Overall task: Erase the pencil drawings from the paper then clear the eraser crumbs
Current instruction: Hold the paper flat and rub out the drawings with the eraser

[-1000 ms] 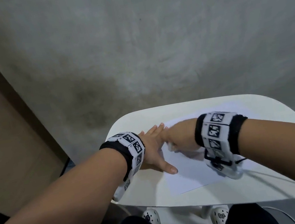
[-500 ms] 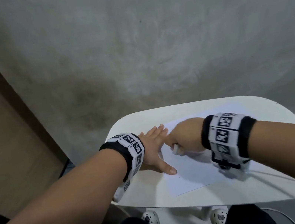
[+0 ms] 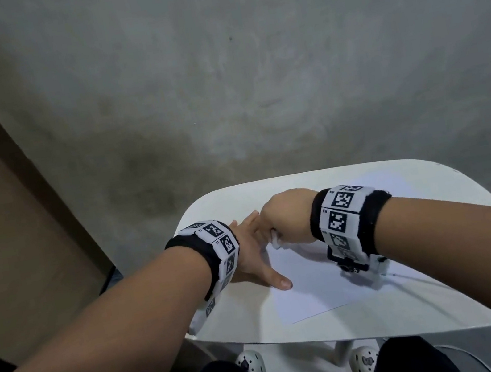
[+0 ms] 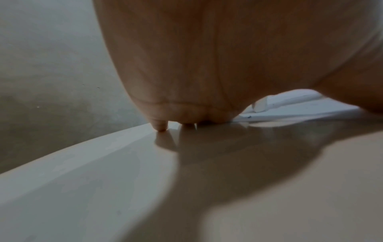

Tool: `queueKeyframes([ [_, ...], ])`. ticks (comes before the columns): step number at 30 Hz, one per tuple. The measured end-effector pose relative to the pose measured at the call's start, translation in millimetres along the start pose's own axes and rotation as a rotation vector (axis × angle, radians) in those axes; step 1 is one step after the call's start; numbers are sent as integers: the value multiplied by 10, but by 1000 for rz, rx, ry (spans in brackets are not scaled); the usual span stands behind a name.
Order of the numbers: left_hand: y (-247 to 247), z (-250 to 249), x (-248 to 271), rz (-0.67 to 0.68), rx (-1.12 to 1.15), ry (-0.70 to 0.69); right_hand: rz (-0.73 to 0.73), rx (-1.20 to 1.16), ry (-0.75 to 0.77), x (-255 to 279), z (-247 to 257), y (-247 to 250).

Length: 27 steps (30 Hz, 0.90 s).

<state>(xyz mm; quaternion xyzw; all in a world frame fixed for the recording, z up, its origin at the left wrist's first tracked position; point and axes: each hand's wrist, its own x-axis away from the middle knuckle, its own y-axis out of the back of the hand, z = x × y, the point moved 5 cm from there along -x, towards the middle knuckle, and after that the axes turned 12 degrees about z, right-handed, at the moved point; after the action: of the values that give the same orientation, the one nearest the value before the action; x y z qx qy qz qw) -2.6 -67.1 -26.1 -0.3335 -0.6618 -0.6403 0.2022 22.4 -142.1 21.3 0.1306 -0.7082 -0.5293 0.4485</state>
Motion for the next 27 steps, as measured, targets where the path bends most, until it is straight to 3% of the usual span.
queueKeyframes([
  [5, 27, -19, -44, -25, -86, -43, 76, 94, 9, 188, -75, -129],
  [10, -32, 97, -178, -15, -90, -52, 311, 122, 10, 444, -211, -236],
  [12, -21, 59, -164, -22, -111, -64, 263, 74, -5, 297, -193, -136],
  [16, -6, 50, -131, 1, -102, -62, 21, -68, 20, 68, -128, 43],
  [20, -8, 71, -175, -5, -104, -77, 77, 17, 29, 272, -189, -147],
  [25, -22, 82, -194, -7, -106, -62, 293, 24, -12, 487, -324, -226],
  [27, -12, 71, -200, -6, -106, -65, 201, -33, -4, 331, -278, -105],
])
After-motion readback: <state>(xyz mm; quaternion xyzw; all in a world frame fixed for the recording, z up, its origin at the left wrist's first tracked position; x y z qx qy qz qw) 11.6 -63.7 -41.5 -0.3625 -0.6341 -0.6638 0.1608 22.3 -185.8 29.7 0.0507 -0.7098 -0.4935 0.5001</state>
